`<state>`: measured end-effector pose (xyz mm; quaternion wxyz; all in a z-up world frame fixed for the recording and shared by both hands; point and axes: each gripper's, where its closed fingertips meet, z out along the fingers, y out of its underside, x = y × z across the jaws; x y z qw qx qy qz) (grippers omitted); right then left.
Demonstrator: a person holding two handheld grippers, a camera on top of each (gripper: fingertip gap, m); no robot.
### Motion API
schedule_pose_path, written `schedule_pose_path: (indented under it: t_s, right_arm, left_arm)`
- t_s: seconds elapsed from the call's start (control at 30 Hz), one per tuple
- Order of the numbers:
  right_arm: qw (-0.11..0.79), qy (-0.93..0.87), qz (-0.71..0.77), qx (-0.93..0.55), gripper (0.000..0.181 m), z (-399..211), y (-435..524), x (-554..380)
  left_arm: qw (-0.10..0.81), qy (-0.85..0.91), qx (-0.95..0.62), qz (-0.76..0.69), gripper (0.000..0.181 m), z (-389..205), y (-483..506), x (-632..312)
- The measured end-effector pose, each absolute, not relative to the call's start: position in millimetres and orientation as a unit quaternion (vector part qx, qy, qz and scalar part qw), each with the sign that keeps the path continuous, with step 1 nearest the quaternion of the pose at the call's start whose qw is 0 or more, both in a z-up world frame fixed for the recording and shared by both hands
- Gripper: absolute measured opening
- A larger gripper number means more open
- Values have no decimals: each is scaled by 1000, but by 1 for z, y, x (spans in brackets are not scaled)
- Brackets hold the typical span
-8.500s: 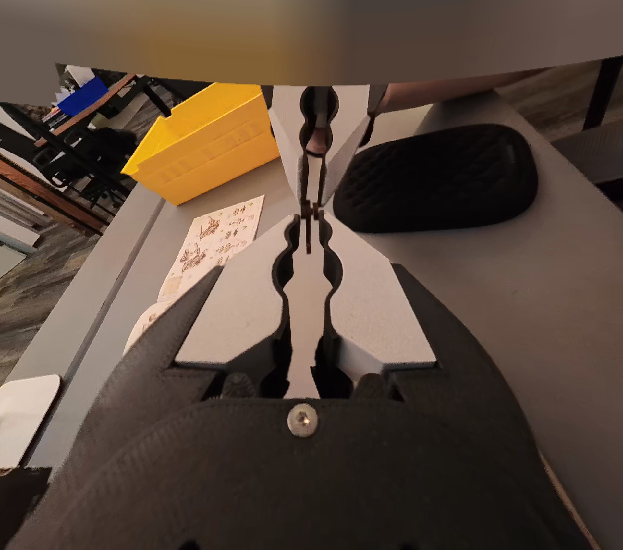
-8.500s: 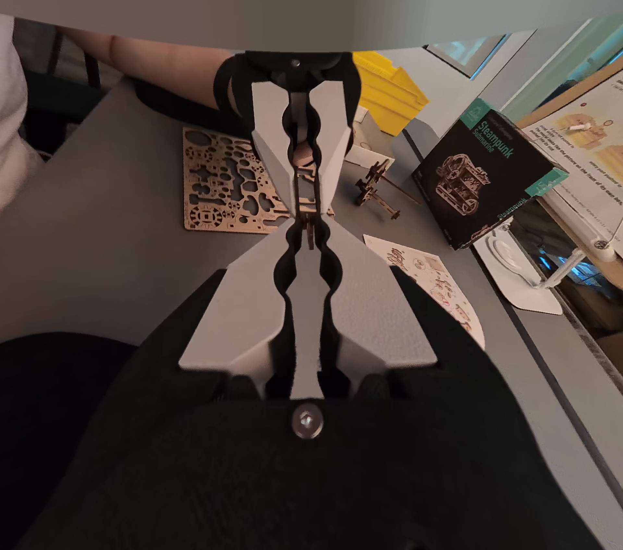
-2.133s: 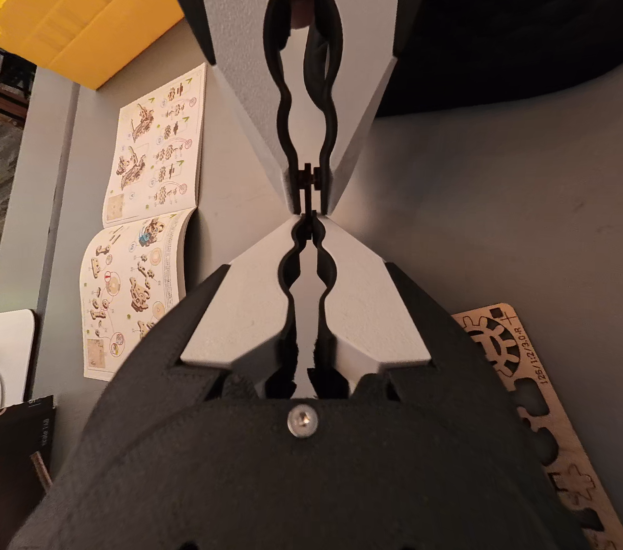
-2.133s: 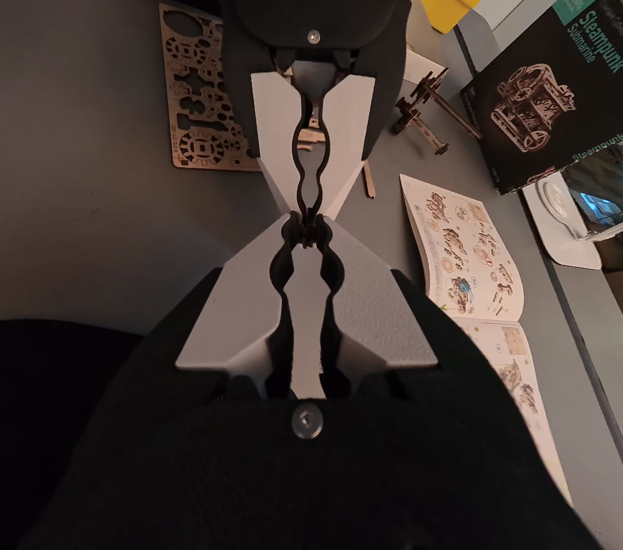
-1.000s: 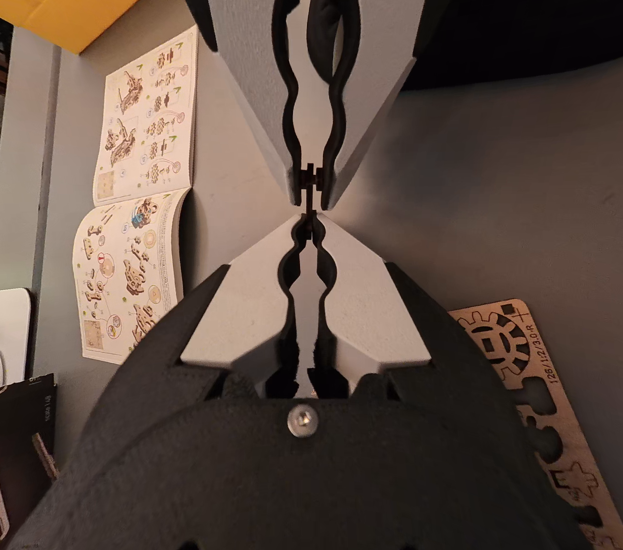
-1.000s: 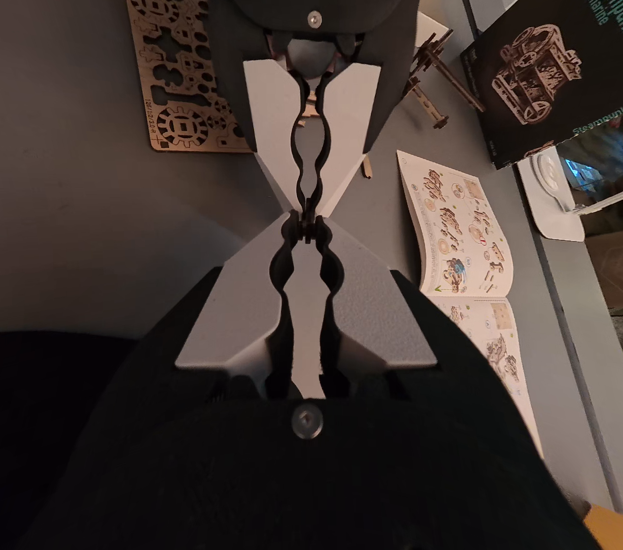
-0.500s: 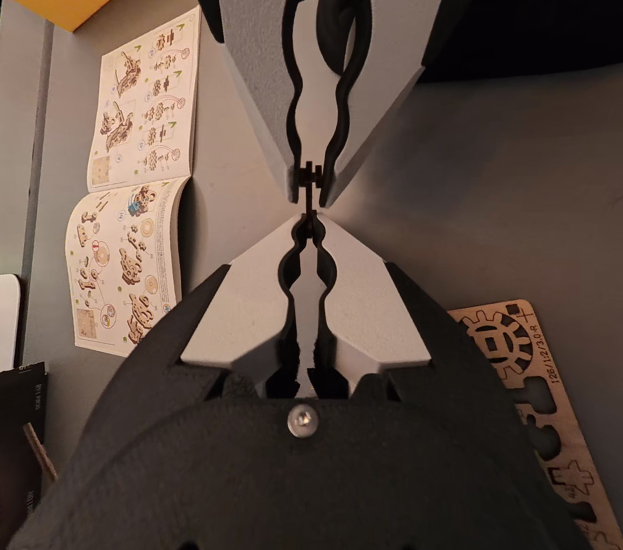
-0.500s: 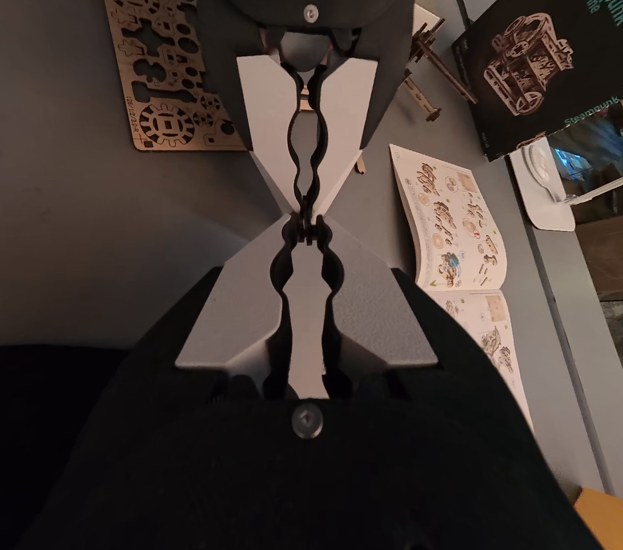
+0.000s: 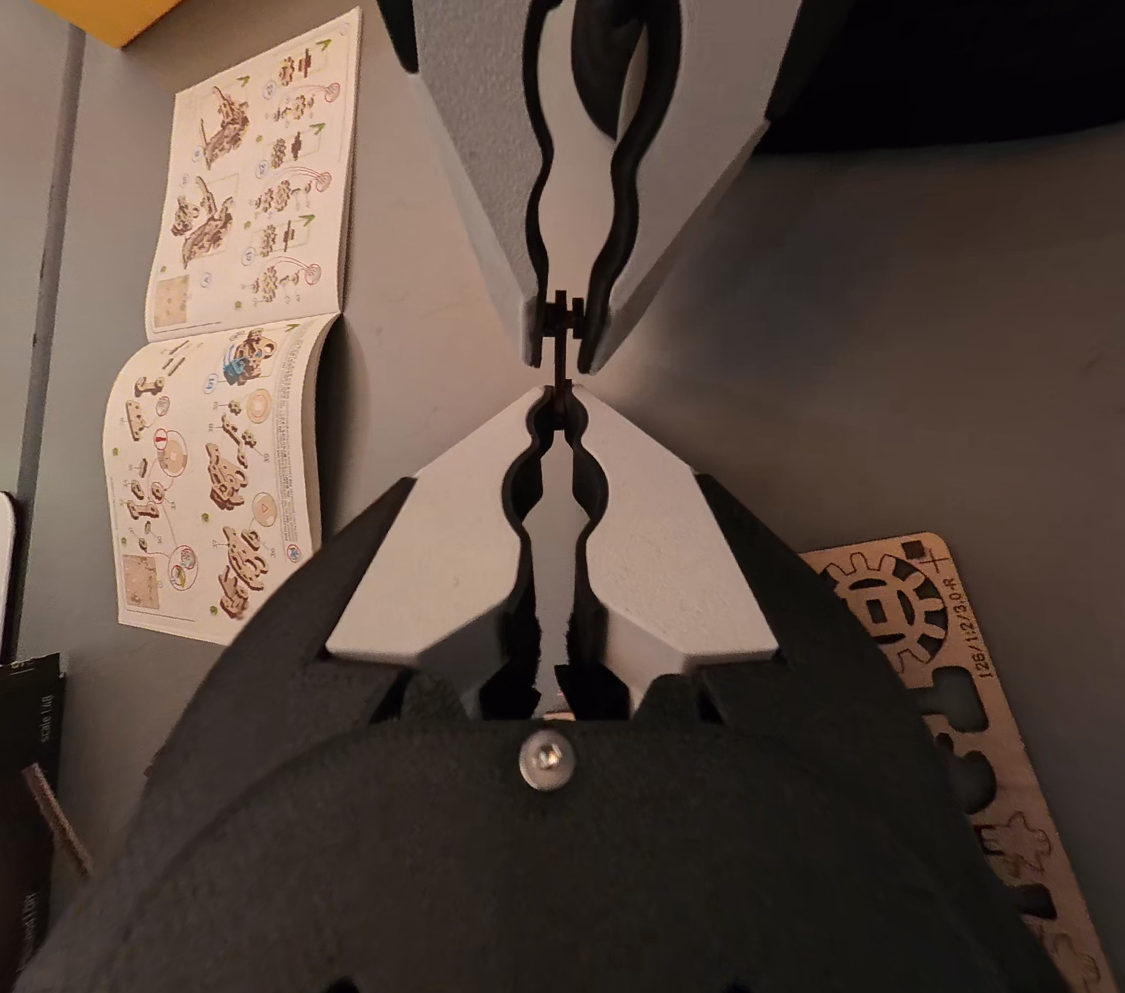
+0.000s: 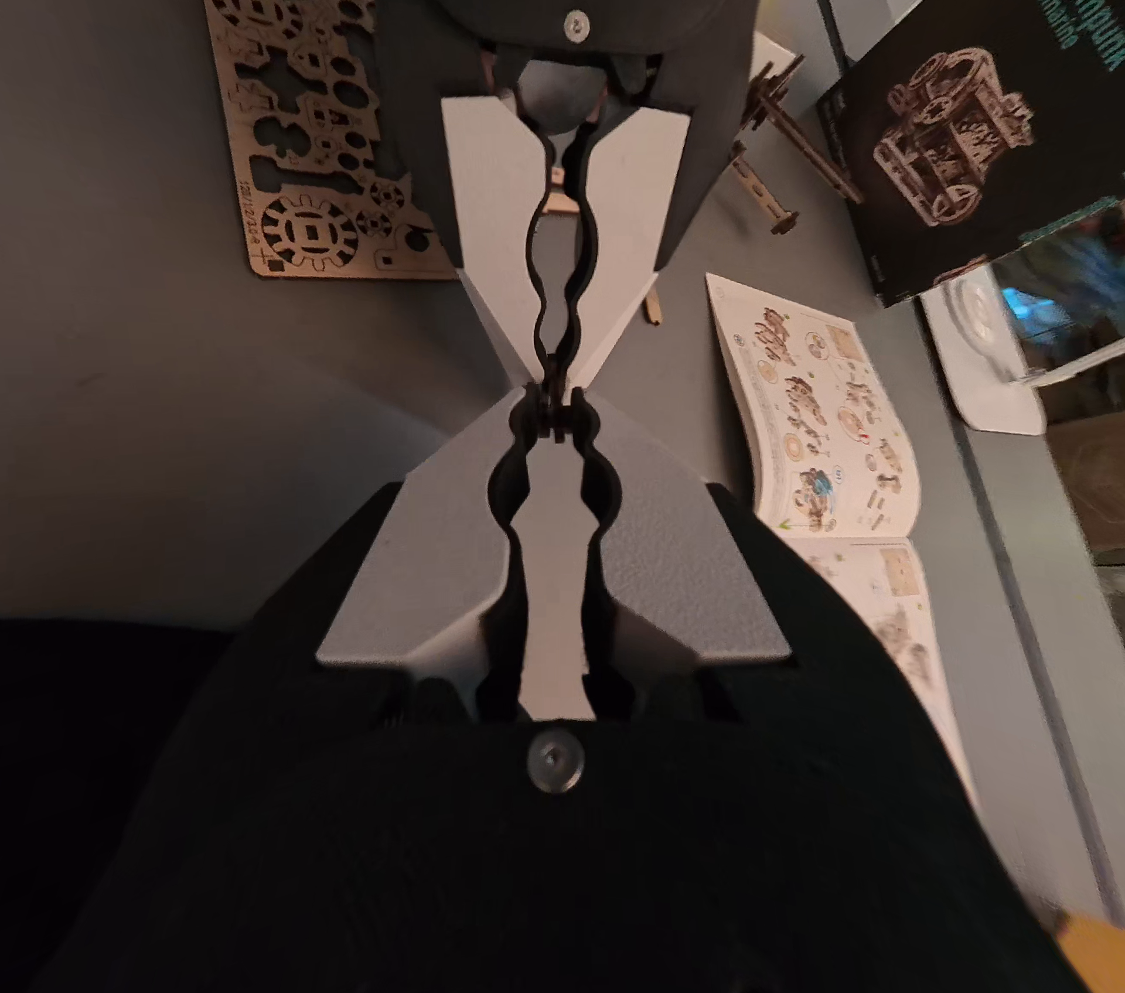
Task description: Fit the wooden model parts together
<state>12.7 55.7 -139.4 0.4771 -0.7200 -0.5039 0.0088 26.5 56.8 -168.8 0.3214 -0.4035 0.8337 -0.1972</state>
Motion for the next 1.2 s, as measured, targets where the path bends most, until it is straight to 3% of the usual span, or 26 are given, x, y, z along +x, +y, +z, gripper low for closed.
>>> schedule_pose_path:
  t_s: [0.23,0.57,0.73,0.9,1.2]
  right_arm:
    - [488,-496,60,-716,10,-139,54,17]
    - [559,-390,290,-672,9,-88,45,15]
    - [582,-389,299,-649,11,-72,40,13]
    - [582,-360,330,-650,9,-62,40,15]
    - [546,-333,393,-661,7,-64,39,14]
  left_arm:
    - [298,821,-414,-256,0,-163,48,26]
    - [255,736,-446,-441,0,-118,31,32]
    - [214,692,-453,-520,0,-100,18,33]
    - [171,647,-460,-584,0,-87,13,34]
    - [174,642,-461,-587,0,-87,12,36]
